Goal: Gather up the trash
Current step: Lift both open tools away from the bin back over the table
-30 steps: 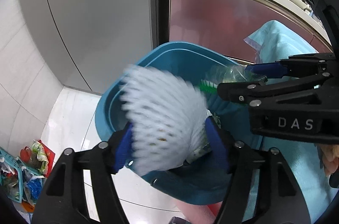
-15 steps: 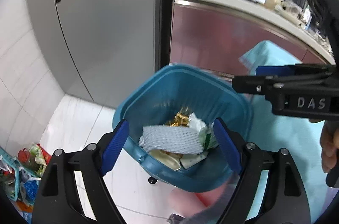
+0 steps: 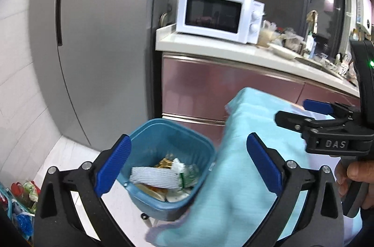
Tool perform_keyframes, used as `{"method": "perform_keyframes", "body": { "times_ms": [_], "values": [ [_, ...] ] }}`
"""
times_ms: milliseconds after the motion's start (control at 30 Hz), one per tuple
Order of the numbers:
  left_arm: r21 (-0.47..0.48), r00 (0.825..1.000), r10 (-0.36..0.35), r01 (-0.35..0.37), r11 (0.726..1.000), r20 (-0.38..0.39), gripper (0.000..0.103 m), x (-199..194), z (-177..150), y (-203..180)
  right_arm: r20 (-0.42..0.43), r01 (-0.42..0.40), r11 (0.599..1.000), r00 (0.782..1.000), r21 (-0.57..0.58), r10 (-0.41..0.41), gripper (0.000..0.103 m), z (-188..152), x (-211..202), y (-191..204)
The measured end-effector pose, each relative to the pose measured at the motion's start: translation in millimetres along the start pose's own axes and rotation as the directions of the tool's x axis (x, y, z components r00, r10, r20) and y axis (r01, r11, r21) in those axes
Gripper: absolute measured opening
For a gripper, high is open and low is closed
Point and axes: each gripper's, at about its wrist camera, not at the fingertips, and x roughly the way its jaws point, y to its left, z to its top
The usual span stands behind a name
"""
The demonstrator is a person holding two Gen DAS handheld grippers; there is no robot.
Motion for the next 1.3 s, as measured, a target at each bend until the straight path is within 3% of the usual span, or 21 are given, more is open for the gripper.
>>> {"method": "perform_keyframes", "body": {
  "times_ms": [267,533,867,1300],
  "values": [
    [0.048,0.996,-0.047,0.044,0.998,0.071,0.097,-48,-7,-54,0.089,0.132,0.99,0.987,0.039,-0.135,0.096,-36,-66,-42],
    [0.095,0.99,-0.093,0.083,0.992,0.106,0.097,-82,-24,-96,0.139,0.242,0.961,0.956,0.134,-0.26,0.096,-85,-130,-84],
    [0.134,0.978,-0.187,0.174,0.975,0.092,0.097,-93,-46,-145,0.173,0.376,0.895,0.891,0.241,-0.421,0.096,-138,-200,-117],
    [0.238,0.937,-0.343,0.317,0.918,0.072,0.097,-135,-89,-218,0.174,0.511,0.782,0.786,0.357,-0.593,0.096,-198,-266,-131]
  ]
}}
